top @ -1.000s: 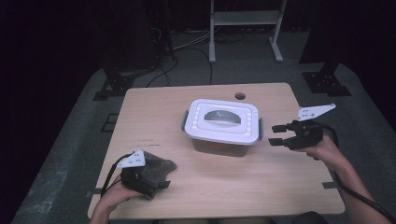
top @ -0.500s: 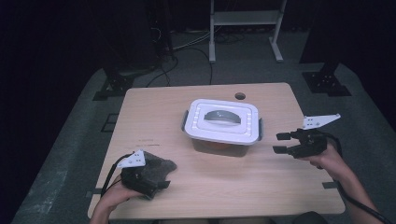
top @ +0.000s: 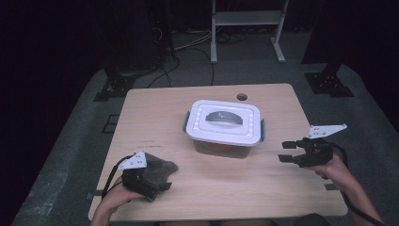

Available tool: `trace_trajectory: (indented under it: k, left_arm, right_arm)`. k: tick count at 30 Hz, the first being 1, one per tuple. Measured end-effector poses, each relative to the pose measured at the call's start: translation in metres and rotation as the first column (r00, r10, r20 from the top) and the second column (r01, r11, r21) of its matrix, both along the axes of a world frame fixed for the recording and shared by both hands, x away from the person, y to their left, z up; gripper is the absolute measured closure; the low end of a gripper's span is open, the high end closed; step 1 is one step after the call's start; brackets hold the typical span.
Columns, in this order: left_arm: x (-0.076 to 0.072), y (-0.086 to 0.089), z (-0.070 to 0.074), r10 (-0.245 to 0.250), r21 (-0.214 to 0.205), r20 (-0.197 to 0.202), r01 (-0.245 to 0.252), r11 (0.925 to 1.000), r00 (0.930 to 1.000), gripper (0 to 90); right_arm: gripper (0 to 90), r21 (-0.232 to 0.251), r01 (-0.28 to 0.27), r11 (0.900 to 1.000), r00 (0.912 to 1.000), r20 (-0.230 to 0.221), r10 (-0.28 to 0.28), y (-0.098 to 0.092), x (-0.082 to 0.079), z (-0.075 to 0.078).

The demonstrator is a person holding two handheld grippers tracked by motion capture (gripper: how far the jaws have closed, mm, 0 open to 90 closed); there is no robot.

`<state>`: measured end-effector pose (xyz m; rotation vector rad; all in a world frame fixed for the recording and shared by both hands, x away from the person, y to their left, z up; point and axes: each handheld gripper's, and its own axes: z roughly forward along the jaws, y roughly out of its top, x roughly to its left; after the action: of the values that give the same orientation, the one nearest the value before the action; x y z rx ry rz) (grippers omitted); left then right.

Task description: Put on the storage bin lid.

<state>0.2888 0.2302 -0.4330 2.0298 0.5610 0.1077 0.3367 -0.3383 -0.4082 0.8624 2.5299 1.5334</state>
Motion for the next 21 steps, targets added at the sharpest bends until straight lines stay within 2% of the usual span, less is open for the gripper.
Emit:
trace_trajectory:
  k: [14, 21]
  left_arm:
    - [0.0, 0.0, -0.001, 0.005, 0.009, 0.0, -0.005, 0.9999, 1.0, 8.4]
    - [0.001, 0.0, -0.002, 0.008, 0.02, -0.001, -0.008, 0.9998, 1.0, 8.4]
  right_arm:
    - [31.8, 0.028, 0.027, 0.9992, 0.9992, -0.03, -0.026, -0.011, -0.016, -0.02]
    - [31.8, 0.054, 0.034, 0.998, 0.9992, -0.025, -0.032, -0.015, -0.026, -0.027]
